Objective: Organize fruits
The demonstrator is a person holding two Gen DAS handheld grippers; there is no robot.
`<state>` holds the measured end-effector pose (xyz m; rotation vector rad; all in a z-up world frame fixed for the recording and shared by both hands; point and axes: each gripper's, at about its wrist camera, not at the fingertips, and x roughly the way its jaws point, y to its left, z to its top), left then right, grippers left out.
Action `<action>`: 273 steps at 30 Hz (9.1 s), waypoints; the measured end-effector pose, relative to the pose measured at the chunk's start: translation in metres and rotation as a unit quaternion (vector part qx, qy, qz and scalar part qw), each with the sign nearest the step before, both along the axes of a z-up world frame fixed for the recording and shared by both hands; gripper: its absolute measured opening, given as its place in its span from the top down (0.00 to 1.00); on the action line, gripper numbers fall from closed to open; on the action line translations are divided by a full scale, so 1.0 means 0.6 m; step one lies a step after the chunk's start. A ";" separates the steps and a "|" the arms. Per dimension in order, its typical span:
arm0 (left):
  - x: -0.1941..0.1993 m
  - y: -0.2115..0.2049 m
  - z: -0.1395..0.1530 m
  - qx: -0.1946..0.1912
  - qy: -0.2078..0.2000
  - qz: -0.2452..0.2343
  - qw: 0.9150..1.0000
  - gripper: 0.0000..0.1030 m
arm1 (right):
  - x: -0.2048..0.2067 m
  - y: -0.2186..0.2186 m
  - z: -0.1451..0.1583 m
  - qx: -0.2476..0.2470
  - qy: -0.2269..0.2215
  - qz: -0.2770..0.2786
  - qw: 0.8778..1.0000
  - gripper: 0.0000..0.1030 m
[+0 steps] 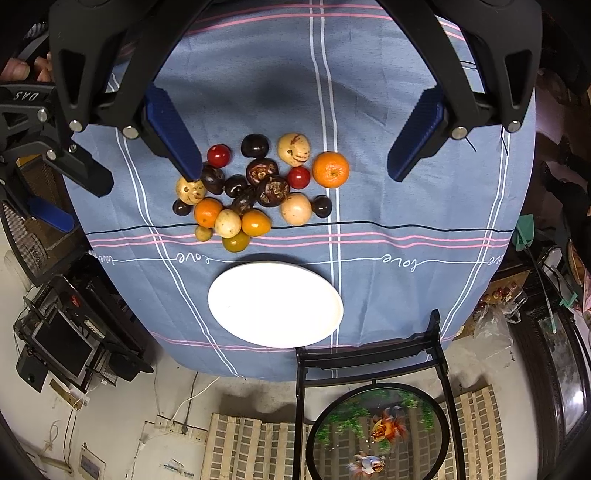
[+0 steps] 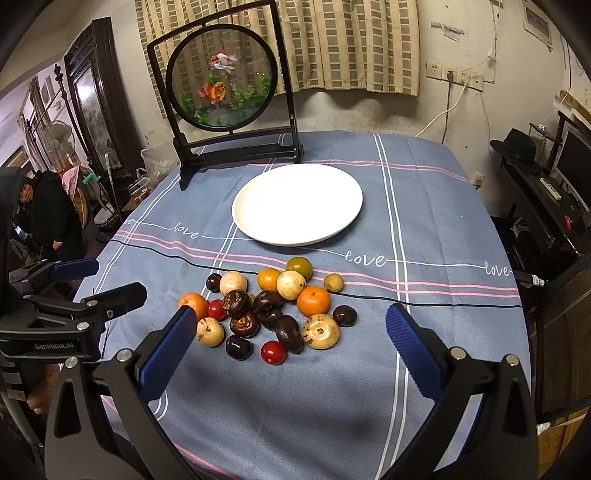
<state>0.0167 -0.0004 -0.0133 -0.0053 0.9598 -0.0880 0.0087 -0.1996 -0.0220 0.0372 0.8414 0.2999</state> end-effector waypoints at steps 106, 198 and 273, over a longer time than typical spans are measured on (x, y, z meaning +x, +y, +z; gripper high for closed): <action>-0.060 0.188 -0.185 -0.035 0.052 0.055 0.996 0.63 | 0.108 0.058 -0.242 0.007 0.110 0.100 0.989 0.63; 0.107 0.095 -0.281 -0.007 0.064 -0.014 0.998 0.32 | 0.003 -0.111 -0.092 0.056 0.064 -0.080 0.993 0.38; -0.020 0.158 -0.222 -0.018 0.064 0.055 0.996 0.56 | 0.140 -0.049 -0.257 0.007 0.105 0.040 0.994 0.71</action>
